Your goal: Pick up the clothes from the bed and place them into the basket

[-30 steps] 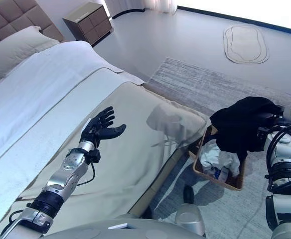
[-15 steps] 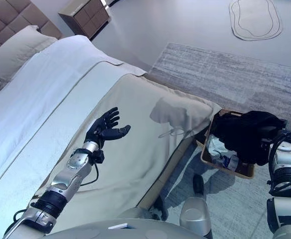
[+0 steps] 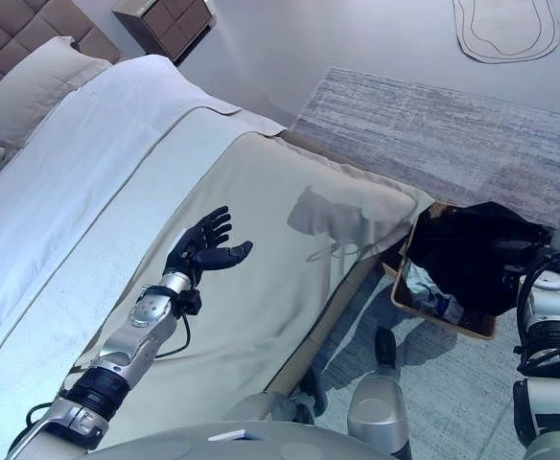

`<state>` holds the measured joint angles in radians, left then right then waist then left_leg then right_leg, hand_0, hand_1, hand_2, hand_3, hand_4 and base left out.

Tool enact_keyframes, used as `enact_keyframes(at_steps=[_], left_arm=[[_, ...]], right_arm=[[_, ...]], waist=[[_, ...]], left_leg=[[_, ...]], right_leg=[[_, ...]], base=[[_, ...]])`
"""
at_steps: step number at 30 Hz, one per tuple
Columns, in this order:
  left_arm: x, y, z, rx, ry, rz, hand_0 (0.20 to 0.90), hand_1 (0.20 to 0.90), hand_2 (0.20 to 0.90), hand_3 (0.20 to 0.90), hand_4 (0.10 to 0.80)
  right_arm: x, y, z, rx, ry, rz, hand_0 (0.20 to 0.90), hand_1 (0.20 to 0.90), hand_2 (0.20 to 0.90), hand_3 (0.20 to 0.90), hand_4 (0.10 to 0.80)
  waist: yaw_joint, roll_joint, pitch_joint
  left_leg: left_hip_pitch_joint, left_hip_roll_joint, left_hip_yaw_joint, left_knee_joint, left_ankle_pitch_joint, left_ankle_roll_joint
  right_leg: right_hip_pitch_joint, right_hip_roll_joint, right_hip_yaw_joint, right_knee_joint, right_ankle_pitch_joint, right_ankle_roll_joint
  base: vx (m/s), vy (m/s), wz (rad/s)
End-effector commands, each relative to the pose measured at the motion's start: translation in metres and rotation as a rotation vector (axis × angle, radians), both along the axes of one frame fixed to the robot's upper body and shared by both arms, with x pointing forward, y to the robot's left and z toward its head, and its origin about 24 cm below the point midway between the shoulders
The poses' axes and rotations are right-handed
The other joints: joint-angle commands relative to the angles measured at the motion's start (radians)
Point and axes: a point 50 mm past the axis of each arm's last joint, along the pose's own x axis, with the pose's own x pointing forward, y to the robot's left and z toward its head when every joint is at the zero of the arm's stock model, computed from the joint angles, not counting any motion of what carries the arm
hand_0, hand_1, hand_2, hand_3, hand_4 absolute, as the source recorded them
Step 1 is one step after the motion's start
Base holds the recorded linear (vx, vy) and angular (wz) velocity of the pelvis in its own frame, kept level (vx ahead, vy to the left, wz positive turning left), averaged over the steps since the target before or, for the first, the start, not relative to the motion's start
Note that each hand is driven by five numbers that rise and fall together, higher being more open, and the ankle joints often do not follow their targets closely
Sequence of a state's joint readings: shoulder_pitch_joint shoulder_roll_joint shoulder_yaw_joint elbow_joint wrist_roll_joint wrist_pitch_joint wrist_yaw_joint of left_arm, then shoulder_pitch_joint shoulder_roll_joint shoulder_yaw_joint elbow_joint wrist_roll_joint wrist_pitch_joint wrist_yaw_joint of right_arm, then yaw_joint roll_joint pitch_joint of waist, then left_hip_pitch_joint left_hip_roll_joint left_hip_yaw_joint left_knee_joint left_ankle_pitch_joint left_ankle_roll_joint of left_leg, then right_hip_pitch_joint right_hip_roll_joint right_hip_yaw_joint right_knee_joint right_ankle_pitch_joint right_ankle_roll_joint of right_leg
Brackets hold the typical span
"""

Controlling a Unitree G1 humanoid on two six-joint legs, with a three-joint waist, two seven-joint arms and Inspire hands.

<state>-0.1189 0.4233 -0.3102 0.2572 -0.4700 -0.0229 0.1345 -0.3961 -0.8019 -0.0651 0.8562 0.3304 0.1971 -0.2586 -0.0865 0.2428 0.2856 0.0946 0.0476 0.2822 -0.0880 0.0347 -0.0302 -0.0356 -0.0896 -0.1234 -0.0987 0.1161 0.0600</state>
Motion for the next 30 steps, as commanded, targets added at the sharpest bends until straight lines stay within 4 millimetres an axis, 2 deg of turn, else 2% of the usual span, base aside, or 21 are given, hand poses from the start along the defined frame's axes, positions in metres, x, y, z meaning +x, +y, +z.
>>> enact_keyframes(at_steps=[1,10,16,20,23,25,26,27,30], left_arm=[[0.014,0.005,0.039,0.009,-0.209,-0.011,0.9,0.9,0.9,0.9,0.8],[0.012,0.004,0.034,-0.003,-0.195,0.0,0.9,0.9,0.9,0.9,0.8],[0.01,0.006,0.03,-0.005,-0.173,0.025,0.9,0.9,0.9,0.9,0.8],[0.004,0.012,0.017,-0.001,-0.124,0.062,0.9,0.9,0.9,0.9,0.8],[0.0,0.013,0.008,0.001,-0.089,0.094,0.9,0.9,0.9,0.9,0.8],[-0.003,0.013,0.001,0.008,-0.063,0.108,0.9,0.9,0.9,0.9,0.8],[-0.007,0.012,-0.008,0.012,-0.031,0.127,0.9,0.9,0.9,0.9,0.8],[-0.009,0.013,-0.011,0.013,-0.02,0.132,0.9,0.9,0.9,0.9,0.8],[-0.022,0.014,-0.029,0.024,0.062,0.109,0.9,0.9,0.9,0.9,0.8]], right_arm=[[0.021,-0.001,0.059,-0.183,-0.181,0.073,0.9,0.9,0.9,0.9,0.8],[0.022,0.0,0.055,-0.166,-0.152,0.076,0.9,0.9,0.9,0.9,0.8],[0.03,0.015,0.061,-0.238,-0.184,0.123,0.9,0.9,0.9,0.9,0.8],[0.043,0.046,0.068,-0.272,-0.281,0.218,0.9,0.9,0.9,0.9,0.8],[0.048,0.071,0.062,-0.317,-0.31,0.308,0.9,0.9,0.9,0.9,0.8],[0.05,0.09,0.053,-0.341,-0.309,0.368,0.9,0.9,0.9,0.9,0.8],[0.05,0.107,0.043,-0.348,-0.305,0.429,0.9,0.9,0.9,0.9,0.8],[0.05,0.112,0.038,-0.346,-0.298,0.45,0.9,0.9,0.9,0.9,0.8],[0.044,0.142,0.006,-0.313,-0.24,0.546,0.9,0.9,0.9,0.9,0.8]], waist=[[-0.012,-0.086,-0.073],[-0.003,-0.107,-0.089],[0.014,-0.128,-0.114],[0.03,-0.146,-0.133],[0.042,-0.153,-0.137],[0.05,-0.156,-0.138],[0.059,-0.159,-0.138],[0.062,-0.16,-0.139],[0.087,-0.172,-0.143]], left_leg=[[-0.028,0.031,-0.019,0.066,-0.056,-0.061],[-0.018,0.035,-0.02,0.065,-0.057,-0.058],[-0.002,0.036,-0.034,0.059,-0.058,-0.054],[0.004,0.033,-0.058,0.059,-0.058,-0.049],[0.0,0.031,-0.076,0.06,-0.057,-0.046],[-0.005,0.028,-0.088,0.065,-0.056,-0.043],[-0.007,0.026,-0.098,0.066,-0.056,-0.04],[-0.007,0.024,-0.101,0.067,-0.056,-0.039],[-0.005,0.018,-0.126,0.062,-0.054,-0.032]], right_leg=[[0.056,-0.017,-0.053,0.034,-0.095,0.01],[0.068,-0.015,-0.056,0.033,-0.094,0.007],[0.092,-0.015,-0.065,0.031,-0.097,0.006],[0.106,-0.013,-0.072,0.038,-0.105,0.003],[0.108,-0.014,-0.079,0.049,-0.112,0.001],[0.108,-0.015,-0.085,0.057,-0.117,-0.001],[0.11,-0.018,-0.09,0.065,-0.123,-0.003],[0.111,-0.019,-0.093,0.066,-0.125,-0.003],[0.125,-0.025,-0.113,0.073,-0.133,-0.004]], base=[[0.0,0.0,0.0],[0.0,0.0,0.0],[0.05,0.019,0.04],[0.062,0.02,0.12],[0.022,0.029,0.07],[0.003,0.039,0.1],[0.005,0.04,0.12],[0.018,0.044,0.18],[0.03,0.008,0.3]])
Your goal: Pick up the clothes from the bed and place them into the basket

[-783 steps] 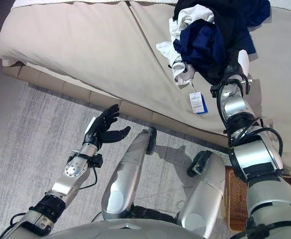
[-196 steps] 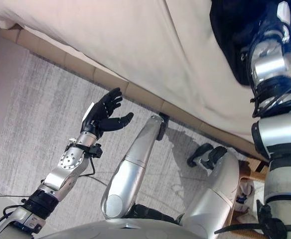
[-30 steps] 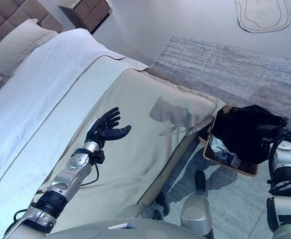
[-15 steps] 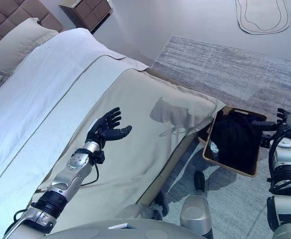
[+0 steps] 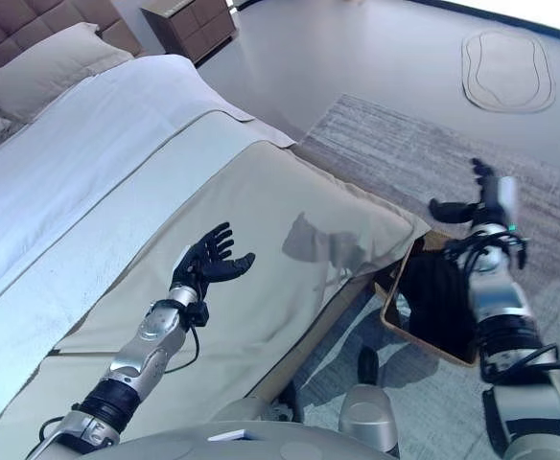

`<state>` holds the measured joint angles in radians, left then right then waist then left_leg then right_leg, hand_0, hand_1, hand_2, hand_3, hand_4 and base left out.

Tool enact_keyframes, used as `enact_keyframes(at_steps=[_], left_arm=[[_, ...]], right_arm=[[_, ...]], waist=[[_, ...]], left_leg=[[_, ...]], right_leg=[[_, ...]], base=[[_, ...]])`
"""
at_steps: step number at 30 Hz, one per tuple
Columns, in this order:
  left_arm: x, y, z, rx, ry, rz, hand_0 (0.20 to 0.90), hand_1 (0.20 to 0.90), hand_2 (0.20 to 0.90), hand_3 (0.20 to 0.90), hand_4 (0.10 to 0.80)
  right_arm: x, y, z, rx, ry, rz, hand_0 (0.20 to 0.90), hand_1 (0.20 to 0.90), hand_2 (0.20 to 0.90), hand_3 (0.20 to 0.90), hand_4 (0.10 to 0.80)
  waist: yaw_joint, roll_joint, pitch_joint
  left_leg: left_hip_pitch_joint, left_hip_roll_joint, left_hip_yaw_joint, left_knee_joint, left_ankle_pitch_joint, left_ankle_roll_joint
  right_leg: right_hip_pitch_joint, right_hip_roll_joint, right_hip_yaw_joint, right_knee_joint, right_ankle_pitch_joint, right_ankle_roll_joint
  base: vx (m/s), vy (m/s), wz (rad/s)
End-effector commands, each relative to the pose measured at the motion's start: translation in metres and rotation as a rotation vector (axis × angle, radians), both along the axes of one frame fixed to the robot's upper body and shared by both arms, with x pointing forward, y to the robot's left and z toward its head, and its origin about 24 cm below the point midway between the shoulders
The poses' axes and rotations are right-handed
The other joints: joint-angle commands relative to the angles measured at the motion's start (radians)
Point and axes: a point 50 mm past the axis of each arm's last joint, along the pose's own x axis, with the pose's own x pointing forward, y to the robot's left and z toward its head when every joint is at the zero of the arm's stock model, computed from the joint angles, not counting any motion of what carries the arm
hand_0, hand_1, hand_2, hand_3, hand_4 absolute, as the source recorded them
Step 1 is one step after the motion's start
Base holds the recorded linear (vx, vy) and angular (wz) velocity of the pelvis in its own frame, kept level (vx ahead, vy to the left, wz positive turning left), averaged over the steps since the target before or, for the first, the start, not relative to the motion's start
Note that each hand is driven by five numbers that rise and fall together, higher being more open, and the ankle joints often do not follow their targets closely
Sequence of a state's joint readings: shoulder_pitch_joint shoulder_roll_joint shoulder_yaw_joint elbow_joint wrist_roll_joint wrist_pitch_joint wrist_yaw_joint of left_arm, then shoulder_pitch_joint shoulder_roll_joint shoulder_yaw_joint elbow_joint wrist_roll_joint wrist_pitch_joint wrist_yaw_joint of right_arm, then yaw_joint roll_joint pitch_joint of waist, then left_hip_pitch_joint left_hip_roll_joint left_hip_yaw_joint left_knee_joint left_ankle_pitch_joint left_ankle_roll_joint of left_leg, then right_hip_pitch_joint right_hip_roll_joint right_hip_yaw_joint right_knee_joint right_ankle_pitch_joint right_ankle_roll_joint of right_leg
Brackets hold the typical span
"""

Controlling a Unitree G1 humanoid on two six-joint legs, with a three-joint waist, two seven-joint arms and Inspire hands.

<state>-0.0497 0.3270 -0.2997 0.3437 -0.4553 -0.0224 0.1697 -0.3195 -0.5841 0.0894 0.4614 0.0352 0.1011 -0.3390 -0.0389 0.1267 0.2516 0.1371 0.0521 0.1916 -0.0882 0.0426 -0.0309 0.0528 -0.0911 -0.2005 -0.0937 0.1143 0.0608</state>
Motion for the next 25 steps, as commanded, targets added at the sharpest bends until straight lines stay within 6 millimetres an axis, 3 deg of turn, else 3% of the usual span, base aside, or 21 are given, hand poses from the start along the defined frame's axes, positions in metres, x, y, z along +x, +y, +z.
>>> enact_keyframes(at_steps=[1,9,17,25], left_arm=[[-0.002,0.022,0.005,0.078,-0.063,0.014,0.9,0.9,0.9,0.9,0.8],[-0.028,0.031,-0.021,0.099,0.026,-0.027,0.9,0.9,0.9,0.9,0.8],[-0.041,0.034,-0.037,0.102,0.077,-0.024,0.9,0.9,0.9,0.9,0.8],[-0.059,0.043,-0.058,0.113,0.19,0.066,0.9,0.9,0.9,0.9,0.8]], right_arm=[[0.003,0.028,0.004,-0.065,-0.086,0.139,0.9,0.9,0.9,0.9,0.8],[-0.015,0.057,-0.05,0.026,0.087,0.235,0.9,0.9,0.9,0.9,0.8],[-0.03,0.075,-0.08,0.059,0.205,0.267,0.9,0.9,0.9,0.9,0.8],[-0.057,0.107,-0.111,0.187,0.351,0.337,0.9,0.9,0.9,0.9,0.8]], waist=[[0.046,-0.059,-0.109],[0.111,-0.073,-0.123],[0.159,-0.091,-0.142],[0.165,-0.107,-0.147]], left_leg=[[-0.048,0.012,-0.041,0.062,-0.062,-0.03],[-0.033,-0.004,-0.103,0.027,-0.054,-0.022],[-0.038,-0.011,-0.159,0.013,-0.044,-0.023],[-0.036,-0.016,-0.177,0.016,-0.042,-0.016]], right_leg=[[0.04,-0.025,-0.04,0.07,-0.132,-0.005],[0.081,-0.035,-0.094,0.079,-0.152,-0.001],[0.104,-0.039,-0.129,0.077,-0.159,0.005],[0.111,-0.042,-0.14,0.096,-0.169,0.012]], base=[[0.033,-0.002,0.34],[0.061,0.018,0.31],[0.063,0.012,0.24],[0.044,0.034,0.11]])
